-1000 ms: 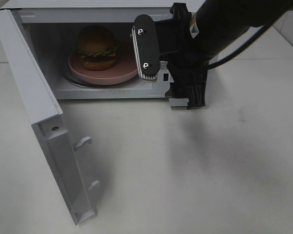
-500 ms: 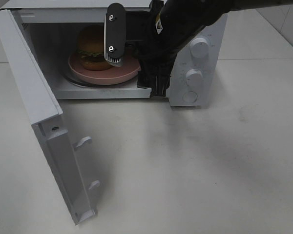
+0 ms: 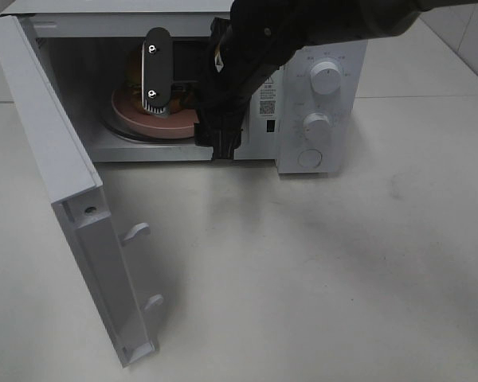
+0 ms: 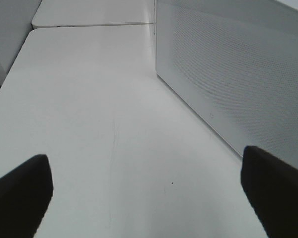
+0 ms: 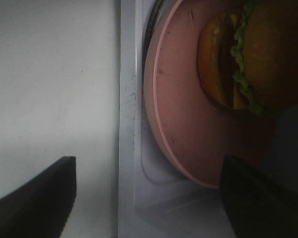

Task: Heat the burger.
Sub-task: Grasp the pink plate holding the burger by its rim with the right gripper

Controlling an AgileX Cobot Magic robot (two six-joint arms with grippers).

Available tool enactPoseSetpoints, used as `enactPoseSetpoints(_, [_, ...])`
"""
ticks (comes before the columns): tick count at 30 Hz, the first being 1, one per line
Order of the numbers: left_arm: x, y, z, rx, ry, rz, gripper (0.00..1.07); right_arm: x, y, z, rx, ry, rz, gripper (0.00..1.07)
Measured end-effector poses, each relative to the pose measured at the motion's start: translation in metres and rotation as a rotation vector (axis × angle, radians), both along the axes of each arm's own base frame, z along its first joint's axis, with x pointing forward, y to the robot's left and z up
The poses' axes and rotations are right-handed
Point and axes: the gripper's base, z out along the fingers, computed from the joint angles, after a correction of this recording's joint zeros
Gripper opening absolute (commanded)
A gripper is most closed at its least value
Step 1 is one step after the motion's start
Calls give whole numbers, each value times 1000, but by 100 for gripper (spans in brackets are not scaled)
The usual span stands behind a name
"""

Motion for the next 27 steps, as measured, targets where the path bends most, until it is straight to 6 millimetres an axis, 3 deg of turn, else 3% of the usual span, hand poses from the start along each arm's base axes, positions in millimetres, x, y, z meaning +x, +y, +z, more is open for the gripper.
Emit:
enactPoseSetpoints(14, [0, 0, 0, 0, 0, 0, 98, 32, 28, -35, 16, -13, 9, 77])
enactPoseSetpoints(27, [0, 0, 0, 0, 0, 0, 98, 61, 44, -55, 23, -30, -9, 77])
